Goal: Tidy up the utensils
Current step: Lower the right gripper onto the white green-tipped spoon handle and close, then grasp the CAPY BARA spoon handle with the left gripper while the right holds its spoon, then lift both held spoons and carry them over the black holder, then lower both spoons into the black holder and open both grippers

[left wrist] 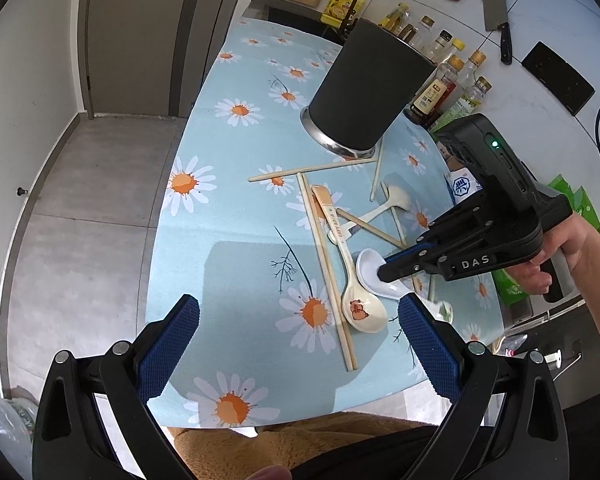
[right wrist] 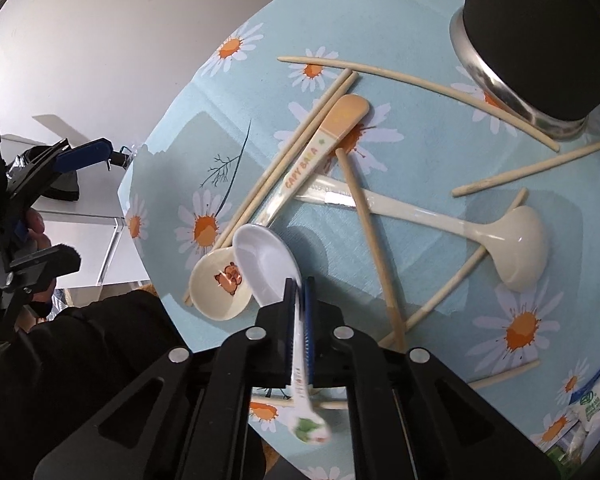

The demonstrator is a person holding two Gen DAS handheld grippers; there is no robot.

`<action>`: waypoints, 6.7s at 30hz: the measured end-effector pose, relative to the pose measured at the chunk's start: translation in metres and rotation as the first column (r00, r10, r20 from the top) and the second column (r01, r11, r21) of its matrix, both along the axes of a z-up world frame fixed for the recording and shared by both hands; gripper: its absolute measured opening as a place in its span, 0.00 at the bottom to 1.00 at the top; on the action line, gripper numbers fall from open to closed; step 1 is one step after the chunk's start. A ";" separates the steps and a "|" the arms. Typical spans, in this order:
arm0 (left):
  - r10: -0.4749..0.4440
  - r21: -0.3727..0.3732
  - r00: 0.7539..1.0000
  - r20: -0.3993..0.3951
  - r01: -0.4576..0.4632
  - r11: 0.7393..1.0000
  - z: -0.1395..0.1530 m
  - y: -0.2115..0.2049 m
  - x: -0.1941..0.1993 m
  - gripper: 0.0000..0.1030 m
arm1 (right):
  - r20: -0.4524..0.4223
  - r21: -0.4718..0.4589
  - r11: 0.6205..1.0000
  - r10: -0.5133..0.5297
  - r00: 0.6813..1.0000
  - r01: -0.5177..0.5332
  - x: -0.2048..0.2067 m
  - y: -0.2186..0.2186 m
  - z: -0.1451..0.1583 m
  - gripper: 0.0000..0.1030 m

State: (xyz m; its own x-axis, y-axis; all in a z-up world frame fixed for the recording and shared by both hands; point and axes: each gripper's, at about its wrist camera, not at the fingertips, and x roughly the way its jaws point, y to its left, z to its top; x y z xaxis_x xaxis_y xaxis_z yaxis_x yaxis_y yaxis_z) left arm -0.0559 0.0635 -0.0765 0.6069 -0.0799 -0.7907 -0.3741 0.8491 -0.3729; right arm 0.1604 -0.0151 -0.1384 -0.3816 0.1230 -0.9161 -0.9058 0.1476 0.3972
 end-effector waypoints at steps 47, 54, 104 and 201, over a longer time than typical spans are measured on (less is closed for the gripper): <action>-0.144 -0.390 0.988 -0.056 0.111 0.914 -0.058 0.000 0.099 0.41 | -0.264 0.267 0.869 -0.350 0.899 0.417 0.072 -0.126 0.075 0.04; -0.152 -0.425 0.987 -0.049 0.117 0.897 -0.059 0.000 0.105 0.36 | -0.270 0.274 0.862 -0.356 0.895 0.426 0.072 -0.125 0.080 0.04; 0.020 -0.148 0.986 0.166 0.005 0.989 0.048 0.000 0.112 0.06 | -0.357 0.471 0.701 -0.403 0.843 0.535 0.124 -0.125 0.103 0.04; -0.268 0.141 0.850 0.453 0.228 0.963 0.117 0.030 0.153 0.30 | 0.026 0.719 0.541 -0.647 0.762 0.436 0.109 -0.096 0.198 0.28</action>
State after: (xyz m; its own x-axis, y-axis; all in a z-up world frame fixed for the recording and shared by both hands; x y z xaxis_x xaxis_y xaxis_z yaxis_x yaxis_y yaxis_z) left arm 0.0974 0.0933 0.0405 0.8726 -0.2264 -0.4328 0.0525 0.9245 -0.3776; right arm 0.2696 -0.1110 0.0596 0.2022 0.8051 -0.5576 -0.8161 0.4533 0.3585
